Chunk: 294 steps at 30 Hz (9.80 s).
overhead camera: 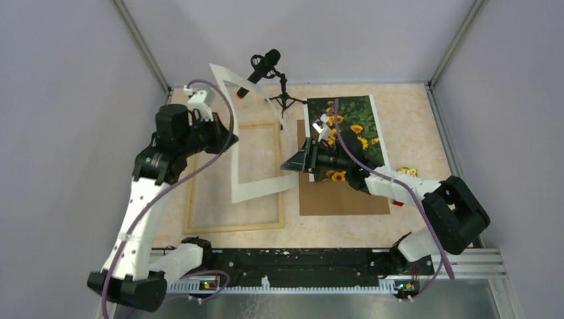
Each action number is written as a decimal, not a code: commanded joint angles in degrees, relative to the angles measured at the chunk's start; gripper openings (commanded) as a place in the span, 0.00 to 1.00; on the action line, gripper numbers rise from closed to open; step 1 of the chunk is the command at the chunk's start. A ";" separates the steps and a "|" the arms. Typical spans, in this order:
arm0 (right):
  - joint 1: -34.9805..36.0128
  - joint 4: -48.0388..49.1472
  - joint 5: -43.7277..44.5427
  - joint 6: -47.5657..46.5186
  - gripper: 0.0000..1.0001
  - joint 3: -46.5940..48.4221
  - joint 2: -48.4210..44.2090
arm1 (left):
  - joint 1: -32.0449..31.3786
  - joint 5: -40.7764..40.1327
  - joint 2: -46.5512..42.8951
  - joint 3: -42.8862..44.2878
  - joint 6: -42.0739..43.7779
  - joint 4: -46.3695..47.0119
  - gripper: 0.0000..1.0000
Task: Put the photo into the frame
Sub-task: Pick up the photo frame item at the center of the board, then place the photo frame item in the photo frame, then pick up the photo at the center of the board, then turn over the photo from the photo frame.
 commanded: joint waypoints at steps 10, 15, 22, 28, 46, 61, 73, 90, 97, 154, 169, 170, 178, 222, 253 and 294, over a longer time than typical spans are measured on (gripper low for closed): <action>-7.76 -11.37 -3.37 -5.73 0.67 4.04 1.29 | -0.14 -56.28 -11.99 24.95 15.65 -27.54 0.00; -7.74 -11.46 -5.17 -5.15 0.67 5.71 4.09 | -6.38 -70.44 -10.20 27.90 17.23 -29.23 0.00; -8.15 -11.43 -4.71 -4.87 0.67 5.16 5.56 | -7.25 -64.17 3.23 19.73 8.62 -33.55 0.00; -9.31 -10.52 -3.72 -3.70 0.67 3.89 5.40 | -21.81 -60.51 16.18 10.55 -7.82 -32.97 0.00; -11.52 -8.20 -2.12 -2.53 0.67 -2.51 2.80 | -34.45 -54.61 44.61 11.02 -13.12 -19.26 0.00; -13.29 -8.38 -2.15 -3.76 0.67 -5.27 1.11 | -33.13 -58.75 56.12 23.10 -10.67 -20.76 0.00; -15.15 -7.84 -3.20 -4.53 0.67 -7.15 -0.09 | -30.64 -62.14 56.78 20.85 -14.69 -22.35 0.00; -14.72 -16.99 0.71 -11.76 0.68 -4.55 -0.10 | -29.01 -41.43 31.10 14.56 -7.02 -13.47 0.93; -7.78 -20.10 4.25 -13.84 0.72 2.15 2.24 | -13.47 -26.48 7.15 -2.44 -2.26 -2.46 0.98; -30.58 -35.86 24.98 -24.42 0.82 -1.35 1.20 | -24.98 -1.63 44.79 -14.62 -34.63 49.58 0.82; -30.67 -32.80 23.37 -23.69 0.82 -4.17 3.83 | -25.05 -0.96 48.71 -19.72 -43.63 64.01 0.68; -30.67 -32.88 23.33 -23.71 0.82 -4.26 3.63 | -24.87 -0.40 49.05 -20.78 -45.22 67.03 0.66; -30.67 -32.10 21.96 -23.67 0.82 -5.22 2.30 | -24.25 1.85 53.84 -22.48 -51.98 83.55 0.45; -55.22 -38.02 16.38 18.44 0.99 -28.14 -46.81 | -28.79 16.77 53.00 -16.22 -81.21 102.33 0.00; -55.13 -41.50 32.63 1.03 0.00 -14.04 -42.81 | -30.00 14.65 37.85 -24.66 -51.60 71.04 0.73; 35.08 -48.20 40.48 -57.99 0.05 55.35 35.09 | -29.82 -51.85 -22.46 15.33 6.02 8.82 0.95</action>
